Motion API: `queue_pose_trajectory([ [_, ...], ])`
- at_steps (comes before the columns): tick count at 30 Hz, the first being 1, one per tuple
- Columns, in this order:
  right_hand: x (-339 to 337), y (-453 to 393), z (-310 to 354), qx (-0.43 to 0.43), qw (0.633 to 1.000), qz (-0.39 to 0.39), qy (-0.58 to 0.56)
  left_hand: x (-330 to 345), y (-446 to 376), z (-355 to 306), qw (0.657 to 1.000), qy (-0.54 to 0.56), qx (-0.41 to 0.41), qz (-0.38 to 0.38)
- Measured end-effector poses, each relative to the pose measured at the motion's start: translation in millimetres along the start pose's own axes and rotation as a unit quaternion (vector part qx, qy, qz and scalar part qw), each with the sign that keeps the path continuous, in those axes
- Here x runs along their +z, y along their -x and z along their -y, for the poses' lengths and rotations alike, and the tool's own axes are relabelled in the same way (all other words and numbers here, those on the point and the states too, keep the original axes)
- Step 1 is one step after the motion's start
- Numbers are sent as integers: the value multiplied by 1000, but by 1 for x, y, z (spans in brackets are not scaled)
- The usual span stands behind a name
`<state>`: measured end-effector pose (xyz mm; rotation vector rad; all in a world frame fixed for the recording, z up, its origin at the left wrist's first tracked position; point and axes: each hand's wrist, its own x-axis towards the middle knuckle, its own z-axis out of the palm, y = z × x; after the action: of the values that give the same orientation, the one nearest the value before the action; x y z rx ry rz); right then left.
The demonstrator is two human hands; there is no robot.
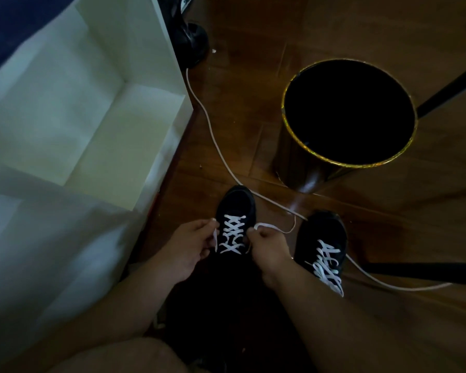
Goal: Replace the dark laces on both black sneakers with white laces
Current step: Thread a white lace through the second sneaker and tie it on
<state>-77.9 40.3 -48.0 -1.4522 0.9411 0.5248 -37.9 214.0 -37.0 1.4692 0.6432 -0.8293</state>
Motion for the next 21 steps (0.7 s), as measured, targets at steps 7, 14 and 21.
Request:
queue_pose_trajectory([
  [7, 16, 6, 37, -155, 928, 185, 284, 26, 6, -50, 966, -175, 180, 53],
  [14, 3, 6, 52, -63, 960, 231, 145, 23, -6, -47, 961, -216, 159, 75],
  [21, -23, -18, 52, -49, 939, 299, 162, 3, -10, -22, 893, -413, 159, 80],
])
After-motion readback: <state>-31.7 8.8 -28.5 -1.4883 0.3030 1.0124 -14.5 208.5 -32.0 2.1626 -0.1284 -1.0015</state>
